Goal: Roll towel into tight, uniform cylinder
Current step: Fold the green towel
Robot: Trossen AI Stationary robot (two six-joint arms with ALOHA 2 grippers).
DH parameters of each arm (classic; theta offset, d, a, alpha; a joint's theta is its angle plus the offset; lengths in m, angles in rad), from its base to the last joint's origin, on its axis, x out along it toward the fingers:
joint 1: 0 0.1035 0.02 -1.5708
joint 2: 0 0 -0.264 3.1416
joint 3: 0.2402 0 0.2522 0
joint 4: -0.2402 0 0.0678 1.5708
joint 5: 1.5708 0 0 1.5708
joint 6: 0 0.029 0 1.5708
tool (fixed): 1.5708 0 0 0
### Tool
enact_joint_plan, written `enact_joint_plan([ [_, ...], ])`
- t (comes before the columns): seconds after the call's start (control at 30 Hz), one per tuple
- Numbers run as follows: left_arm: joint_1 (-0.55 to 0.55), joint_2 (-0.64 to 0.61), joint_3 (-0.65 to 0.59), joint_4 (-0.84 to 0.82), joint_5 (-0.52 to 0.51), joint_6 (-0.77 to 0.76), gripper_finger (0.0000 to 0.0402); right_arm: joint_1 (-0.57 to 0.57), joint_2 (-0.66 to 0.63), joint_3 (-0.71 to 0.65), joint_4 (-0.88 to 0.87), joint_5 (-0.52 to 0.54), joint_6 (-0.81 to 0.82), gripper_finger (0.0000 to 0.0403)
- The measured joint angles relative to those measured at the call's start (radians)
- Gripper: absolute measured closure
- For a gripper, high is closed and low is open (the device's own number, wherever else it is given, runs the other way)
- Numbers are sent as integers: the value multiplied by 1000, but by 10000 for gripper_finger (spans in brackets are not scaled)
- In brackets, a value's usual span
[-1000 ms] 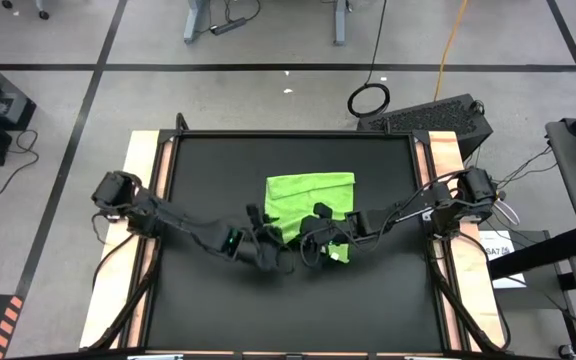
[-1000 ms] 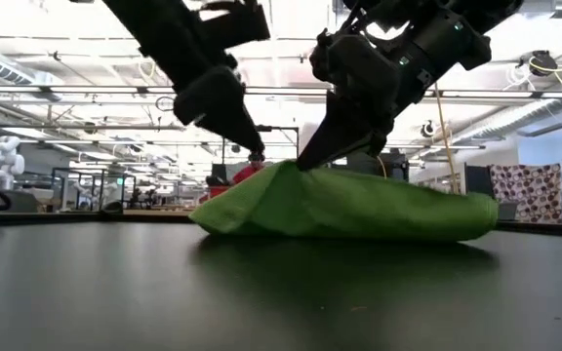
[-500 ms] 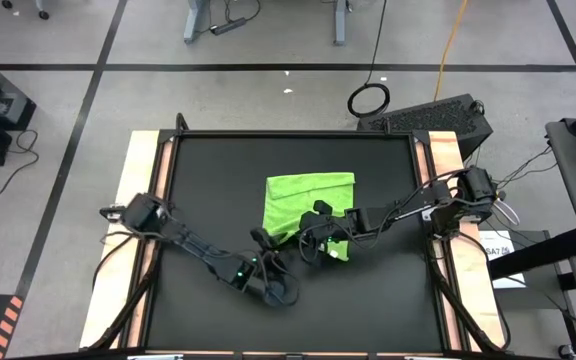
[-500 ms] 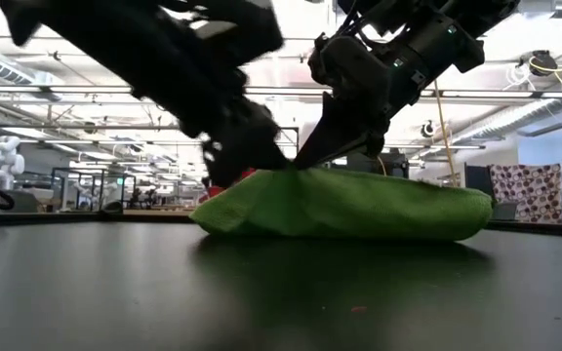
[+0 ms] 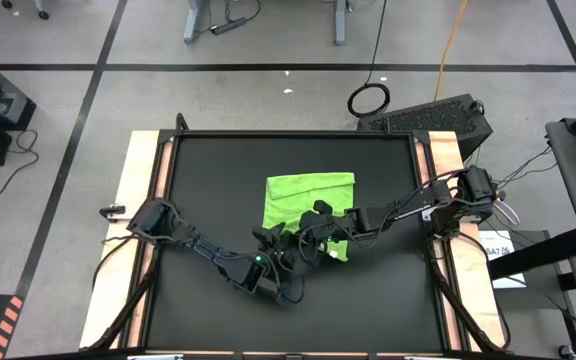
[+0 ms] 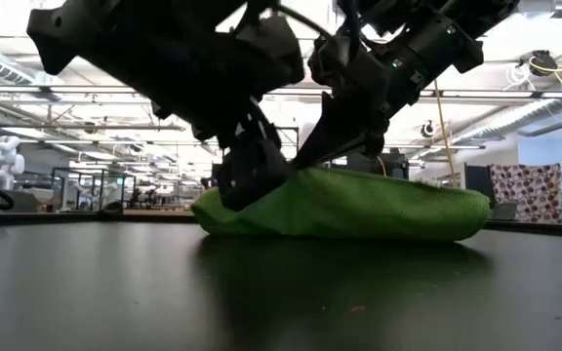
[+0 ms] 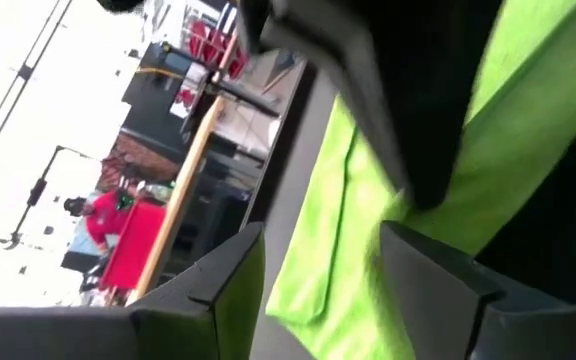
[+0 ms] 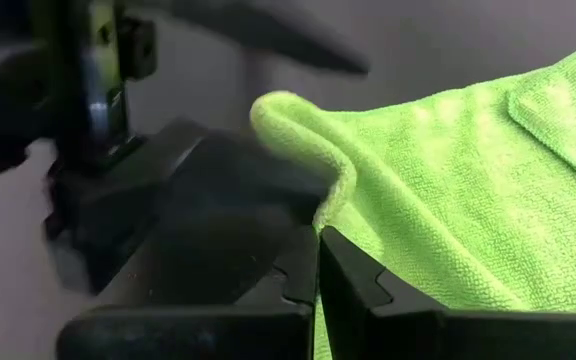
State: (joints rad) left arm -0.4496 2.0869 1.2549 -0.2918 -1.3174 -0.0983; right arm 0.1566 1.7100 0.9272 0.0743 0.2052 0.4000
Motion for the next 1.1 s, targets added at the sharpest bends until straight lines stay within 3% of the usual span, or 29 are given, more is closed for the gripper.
enact_joint_plan([
  [0.17, -11, -1, 0, -128, 15, -125, 197, 0, 0, 0, -4, -2, -3, 402],
  [0.53, -37, -2, 5, -413, 158, -490, 197, 0, 0, 0, -4, -2, -11, 402],
  [0.7, -64, -3, 36, -303, 172, -476, 197, -1, 0, 0, -2, -2, -16, 402],
  [0.87, -48, -3, 39, -113, 172, -318, 197, -1, 0, 0, 4, 2, -18, 403],
  [1.1, 12, -3, 39, -91, 142, -247, 197, -1, 0, 0, 4, 2, -11, 403],
])
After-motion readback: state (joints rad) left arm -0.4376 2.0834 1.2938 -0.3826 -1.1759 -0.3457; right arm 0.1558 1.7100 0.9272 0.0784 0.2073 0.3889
